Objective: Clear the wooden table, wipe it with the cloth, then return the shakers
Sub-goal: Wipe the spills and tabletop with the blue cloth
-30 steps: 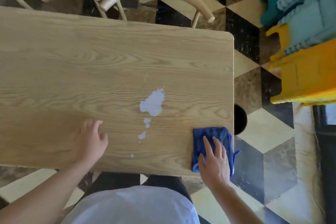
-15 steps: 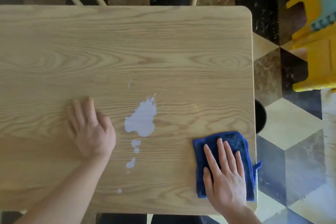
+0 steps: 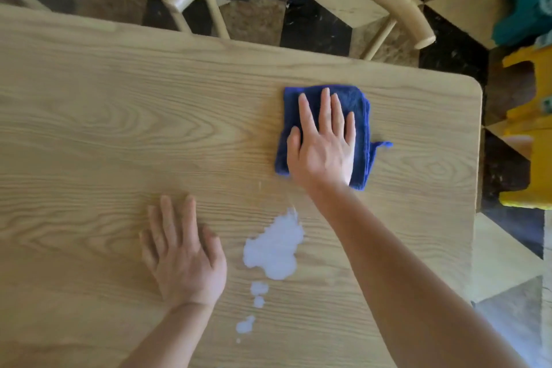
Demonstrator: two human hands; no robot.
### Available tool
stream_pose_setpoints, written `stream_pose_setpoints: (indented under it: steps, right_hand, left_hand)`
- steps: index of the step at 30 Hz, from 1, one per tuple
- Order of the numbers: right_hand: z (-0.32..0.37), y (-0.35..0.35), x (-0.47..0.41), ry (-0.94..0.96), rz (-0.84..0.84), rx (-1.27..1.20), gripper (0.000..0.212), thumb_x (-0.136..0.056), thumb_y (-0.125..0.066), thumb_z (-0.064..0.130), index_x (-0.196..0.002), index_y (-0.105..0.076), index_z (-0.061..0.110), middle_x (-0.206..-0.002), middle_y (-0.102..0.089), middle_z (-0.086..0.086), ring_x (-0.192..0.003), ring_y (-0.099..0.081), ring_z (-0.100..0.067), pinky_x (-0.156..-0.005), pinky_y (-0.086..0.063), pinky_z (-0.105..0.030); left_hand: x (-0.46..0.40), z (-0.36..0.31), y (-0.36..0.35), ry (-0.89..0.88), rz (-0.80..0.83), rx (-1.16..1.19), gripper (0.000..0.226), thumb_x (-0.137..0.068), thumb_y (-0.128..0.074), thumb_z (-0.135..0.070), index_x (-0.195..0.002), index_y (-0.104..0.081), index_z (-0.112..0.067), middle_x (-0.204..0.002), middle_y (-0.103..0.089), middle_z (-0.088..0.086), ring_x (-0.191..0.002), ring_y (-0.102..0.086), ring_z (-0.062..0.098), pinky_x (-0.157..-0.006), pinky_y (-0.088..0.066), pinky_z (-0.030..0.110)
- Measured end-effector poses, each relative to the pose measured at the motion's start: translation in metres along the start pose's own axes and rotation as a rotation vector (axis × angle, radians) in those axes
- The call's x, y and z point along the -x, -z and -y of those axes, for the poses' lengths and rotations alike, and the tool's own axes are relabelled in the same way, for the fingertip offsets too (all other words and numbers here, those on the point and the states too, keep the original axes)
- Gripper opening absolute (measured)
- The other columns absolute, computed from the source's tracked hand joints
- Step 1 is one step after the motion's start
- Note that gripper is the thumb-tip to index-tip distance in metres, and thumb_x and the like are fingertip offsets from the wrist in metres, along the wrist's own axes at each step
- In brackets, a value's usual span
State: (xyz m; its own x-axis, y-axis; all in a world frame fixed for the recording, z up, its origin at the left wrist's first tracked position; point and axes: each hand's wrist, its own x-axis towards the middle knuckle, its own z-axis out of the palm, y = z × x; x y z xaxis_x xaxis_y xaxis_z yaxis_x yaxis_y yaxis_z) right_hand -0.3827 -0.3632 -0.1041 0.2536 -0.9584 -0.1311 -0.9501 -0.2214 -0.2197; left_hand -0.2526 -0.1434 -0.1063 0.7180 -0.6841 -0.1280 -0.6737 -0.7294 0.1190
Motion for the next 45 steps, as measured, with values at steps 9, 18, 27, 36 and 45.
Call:
stream_pose_setpoints:
  steps: [9,18,27,36,45]
  right_hand:
    - [0.1,-0.013,-0.113,0.194,0.028,0.005,0.06,-0.102,-0.022,0.044,-0.157,-0.023,0.023,-0.165,-0.018,-0.01,-0.154,-0.011,-0.026,-0.124,-0.005,-0.052]
    - [0.021,-0.003,-0.031,0.401,0.063,0.092,0.058,-0.101,-0.03,0.052,-0.156,-0.024,0.033,-0.166,-0.019,0.003,-0.154,-0.015,-0.021,-0.122,-0.011,-0.055]
    - [-0.166,0.068,0.072,-0.016,0.108,0.209,0.067,-0.094,-0.032,0.049,-0.154,-0.031,0.02,-0.164,-0.023,-0.007,-0.144,-0.028,-0.034,-0.111,-0.032,-0.059]
    - [-0.1,0.026,0.029,-0.086,-0.037,0.155,0.069,-0.1,-0.026,0.049,-0.157,-0.019,0.011,-0.165,-0.013,-0.019,-0.153,-0.01,-0.032,-0.125,-0.008,-0.051]
    - [0.066,-0.021,0.001,0.059,-0.099,0.064,0.066,-0.099,-0.034,0.039,-0.156,-0.023,0.007,-0.163,-0.016,-0.023,-0.152,-0.015,-0.035,-0.124,-0.013,-0.053]
  left_hand:
    - [-0.001,0.003,-0.003,-0.014,0.009,-0.031,0.065,-0.086,-0.038,-0.035,-0.151,-0.037,-0.023,-0.164,-0.023,0.011,-0.153,-0.018,0.032,-0.121,-0.014,0.055]
    - [-0.002,0.001,0.002,-0.006,0.037,-0.017,0.067,-0.086,-0.036,-0.039,-0.152,-0.035,-0.024,-0.164,-0.022,0.01,-0.154,-0.015,0.031,-0.122,-0.013,0.055]
    - [-0.002,0.002,0.002,-0.023,0.039,-0.008,0.066,-0.086,-0.038,-0.038,-0.151,-0.036,-0.024,-0.165,-0.02,0.01,-0.154,-0.015,0.032,-0.122,-0.01,0.054]
    - [-0.002,0.002,-0.001,-0.032,0.048,0.005,0.067,-0.086,-0.038,-0.037,-0.152,-0.033,-0.025,-0.165,-0.018,0.011,-0.154,-0.012,0.032,-0.121,-0.011,0.056]
    - [-0.002,0.002,0.0,-0.053,0.045,0.072,0.067,-0.086,-0.037,-0.038,-0.152,-0.03,-0.027,-0.166,-0.015,0.008,-0.154,-0.008,0.031,-0.122,-0.011,0.058]
